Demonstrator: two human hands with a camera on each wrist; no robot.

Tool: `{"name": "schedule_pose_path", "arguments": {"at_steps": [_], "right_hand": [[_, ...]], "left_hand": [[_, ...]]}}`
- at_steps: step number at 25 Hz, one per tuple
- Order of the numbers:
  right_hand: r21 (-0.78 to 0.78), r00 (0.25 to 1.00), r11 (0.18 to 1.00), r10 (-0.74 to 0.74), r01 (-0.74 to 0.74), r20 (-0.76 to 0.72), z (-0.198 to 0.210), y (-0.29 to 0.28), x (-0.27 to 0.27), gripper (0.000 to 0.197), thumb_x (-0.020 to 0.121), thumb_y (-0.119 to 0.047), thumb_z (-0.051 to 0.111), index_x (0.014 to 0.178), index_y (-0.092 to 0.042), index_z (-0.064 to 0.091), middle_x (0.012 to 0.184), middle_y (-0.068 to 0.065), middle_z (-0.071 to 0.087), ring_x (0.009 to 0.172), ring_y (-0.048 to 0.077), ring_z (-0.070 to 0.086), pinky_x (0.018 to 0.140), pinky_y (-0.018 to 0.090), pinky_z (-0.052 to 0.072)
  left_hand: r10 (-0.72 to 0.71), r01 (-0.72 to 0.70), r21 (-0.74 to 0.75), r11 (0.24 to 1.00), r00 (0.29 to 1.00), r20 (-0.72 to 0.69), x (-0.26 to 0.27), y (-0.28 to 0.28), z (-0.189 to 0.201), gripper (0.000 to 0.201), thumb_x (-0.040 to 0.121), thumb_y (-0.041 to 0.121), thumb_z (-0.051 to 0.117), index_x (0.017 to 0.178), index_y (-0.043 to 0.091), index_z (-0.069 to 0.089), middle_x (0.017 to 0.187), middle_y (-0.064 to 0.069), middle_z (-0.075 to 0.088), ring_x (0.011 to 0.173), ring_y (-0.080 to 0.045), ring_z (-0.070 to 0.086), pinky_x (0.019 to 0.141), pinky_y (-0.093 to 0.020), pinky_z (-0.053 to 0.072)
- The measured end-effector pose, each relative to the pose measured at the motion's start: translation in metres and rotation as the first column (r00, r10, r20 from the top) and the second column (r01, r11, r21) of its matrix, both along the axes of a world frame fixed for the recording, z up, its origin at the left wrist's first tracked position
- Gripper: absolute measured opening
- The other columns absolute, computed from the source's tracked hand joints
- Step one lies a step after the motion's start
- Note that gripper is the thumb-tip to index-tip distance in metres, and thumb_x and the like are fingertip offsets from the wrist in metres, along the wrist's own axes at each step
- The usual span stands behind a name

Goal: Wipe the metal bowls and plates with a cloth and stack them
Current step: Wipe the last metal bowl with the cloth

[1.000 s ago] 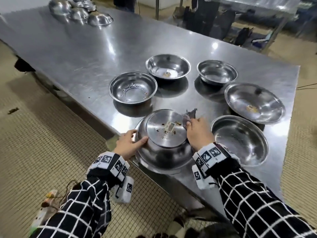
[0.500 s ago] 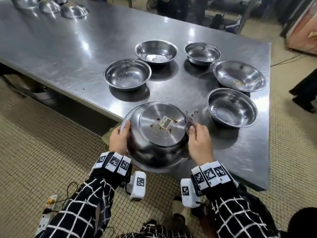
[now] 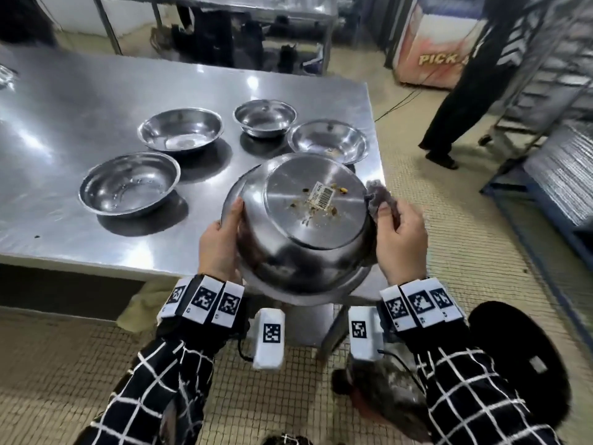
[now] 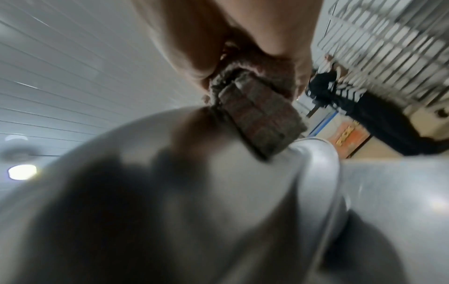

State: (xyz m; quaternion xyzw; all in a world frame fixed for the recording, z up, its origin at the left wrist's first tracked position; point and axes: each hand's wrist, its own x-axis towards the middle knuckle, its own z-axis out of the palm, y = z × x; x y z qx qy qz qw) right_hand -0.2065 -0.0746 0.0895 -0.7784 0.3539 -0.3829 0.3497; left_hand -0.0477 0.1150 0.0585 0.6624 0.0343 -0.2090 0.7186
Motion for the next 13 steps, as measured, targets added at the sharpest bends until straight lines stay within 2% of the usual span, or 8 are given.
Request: {"name": "schedule_pose_path", "arguments": {"at_steps": [3,4,6,8,9,10,11,13], "right_hand": [[0.031,0.987,0.986,-0.162,0.161,0.01,0.008,-0.045,-0.041,0.025,0.098,-0.024,0.047,0.106,-0.004,0.062,0.099,0.003,0.049,0.094,0.021,0.05,0.084,0.025,0.038],[0.049,0.978,0.977,-0.209,0.208,0.016,0.008,-0.062,-0.059,0.025,0.098,-0.024,0.047,0.107,-0.005,0.061,0.102,0.005,0.052,0.096,0.02,0.051,0.086,0.027,0.038],[0.085,0.956,0.953,-0.292,0.29,0.016,0.004,-0.096,-0.096,0.025,0.098,-0.026,0.047,0.107,-0.006,0.06,0.109,0.01,0.058,0.102,0.024,0.054,0.088,0.029,0.04],[0.142,0.941,0.93,-0.337,0.339,-0.039,0.003,-0.126,-0.133,0.029,0.099,-0.03,0.044,0.112,-0.009,0.058,0.116,0.01,0.06,0.109,0.025,0.054,0.088,0.028,0.038],[0.195,0.939,0.918,-0.338,0.344,-0.065,0.003,-0.136,-0.146,0.032,0.099,-0.032,0.042,0.117,-0.01,0.058,0.119,0.008,0.059,0.11,0.023,0.054,0.088,0.027,0.037],[0.27,0.939,0.899,-0.338,0.344,-0.068,0.004,-0.149,-0.162,0.034,0.099,-0.034,0.041,0.117,-0.011,0.058,0.117,0.007,0.06,0.107,0.02,0.056,0.085,0.026,0.039],[0.346,0.943,0.88,-0.33,0.325,-0.047,0.007,-0.16,-0.176,0.033,0.097,-0.035,0.041,0.112,-0.012,0.059,0.108,0.007,0.062,0.096,0.017,0.06,0.079,0.025,0.042],[0.367,0.944,0.871,-0.32,0.325,-0.077,0.015,-0.183,-0.201,0.026,0.096,-0.033,0.041,0.098,-0.015,0.059,0.089,0.005,0.06,0.072,0.015,0.057,0.06,0.023,0.042]], "left_hand": [[-0.147,0.147,-0.013,0.989,0.989,0.026,-0.024,-0.06,0.017,0.072,0.056,0.075,0.068,0.088,0.01,0.069,0.084,-0.008,0.07,0.084,-0.024,0.065,0.086,-0.04,0.051],[-0.198,0.197,0.017,0.98,0.979,0.049,-0.033,-0.083,0.019,0.074,0.059,0.074,0.063,0.094,0.009,0.067,0.092,-0.011,0.069,0.089,-0.026,0.065,0.091,-0.044,0.05],[-0.3,0.298,0.046,0.954,0.952,0.066,-0.055,-0.128,0.014,0.074,0.066,0.072,0.055,0.107,0.011,0.065,0.118,-0.017,0.064,0.111,-0.032,0.06,0.101,-0.049,0.044],[-0.397,0.393,0.085,0.916,0.917,0.035,-0.077,-0.17,0.002,0.063,0.066,0.072,0.052,0.098,0.019,0.066,0.126,-0.017,0.061,0.118,-0.033,0.056,0.103,-0.05,0.043],[-0.415,0.412,0.102,0.906,0.909,0.019,-0.085,-0.186,0.0,0.062,0.067,0.069,0.05,0.097,0.018,0.066,0.127,-0.019,0.06,0.119,-0.035,0.055,0.103,-0.051,0.042],[-0.43,0.424,0.124,0.897,0.903,0.025,-0.096,-0.203,-0.001,0.061,0.074,0.062,0.047,0.104,0.012,0.065,0.128,-0.023,0.058,0.12,-0.038,0.053,0.104,-0.051,0.041],[-0.449,0.441,0.142,0.886,0.893,0.032,-0.108,-0.219,-0.001,0.058,0.083,0.05,0.044,0.114,0.003,0.061,0.128,-0.027,0.056,0.12,-0.041,0.052,0.104,-0.05,0.04],[-0.395,0.393,0.137,0.909,0.918,-0.011,-0.125,-0.25,-0.001,0.042,0.097,0.019,0.034,0.126,-0.008,0.047,0.125,-0.031,0.054,0.117,-0.042,0.052,0.101,-0.044,0.039]]}}
